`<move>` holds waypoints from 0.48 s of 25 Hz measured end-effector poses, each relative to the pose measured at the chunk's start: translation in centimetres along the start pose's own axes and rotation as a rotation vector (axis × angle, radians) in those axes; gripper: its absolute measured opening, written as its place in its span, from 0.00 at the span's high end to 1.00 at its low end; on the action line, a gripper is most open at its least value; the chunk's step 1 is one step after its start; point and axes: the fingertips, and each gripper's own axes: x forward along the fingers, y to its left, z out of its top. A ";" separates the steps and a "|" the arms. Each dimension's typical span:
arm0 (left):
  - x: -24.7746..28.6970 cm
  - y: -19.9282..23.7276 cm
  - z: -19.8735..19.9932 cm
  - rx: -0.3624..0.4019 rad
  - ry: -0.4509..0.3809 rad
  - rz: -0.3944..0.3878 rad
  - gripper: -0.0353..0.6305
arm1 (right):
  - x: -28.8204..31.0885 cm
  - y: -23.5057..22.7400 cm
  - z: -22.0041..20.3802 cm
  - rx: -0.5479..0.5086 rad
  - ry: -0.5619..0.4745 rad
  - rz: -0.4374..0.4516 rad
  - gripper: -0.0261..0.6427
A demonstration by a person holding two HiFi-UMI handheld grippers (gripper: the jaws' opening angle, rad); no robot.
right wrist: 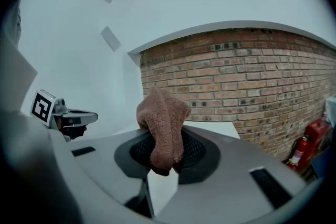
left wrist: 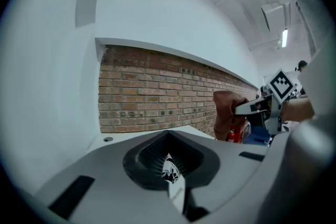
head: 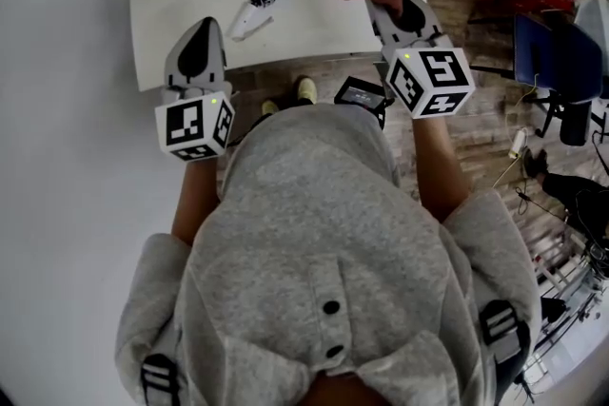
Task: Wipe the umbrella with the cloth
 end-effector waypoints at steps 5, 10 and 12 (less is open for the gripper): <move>-0.3 0.5 0.4 -0.004 -0.009 -0.032 0.92 | -0.1 1.3 -0.1 -0.004 0.002 -0.018 0.84; -0.3 0.7 0.0 -0.012 0.005 -0.053 0.92 | 0.0 1.8 -0.1 -0.014 0.012 -0.029 0.84; -0.2 0.6 0.0 -0.018 0.006 -0.063 0.92 | 0.0 1.7 0.0 -0.013 0.009 -0.034 0.84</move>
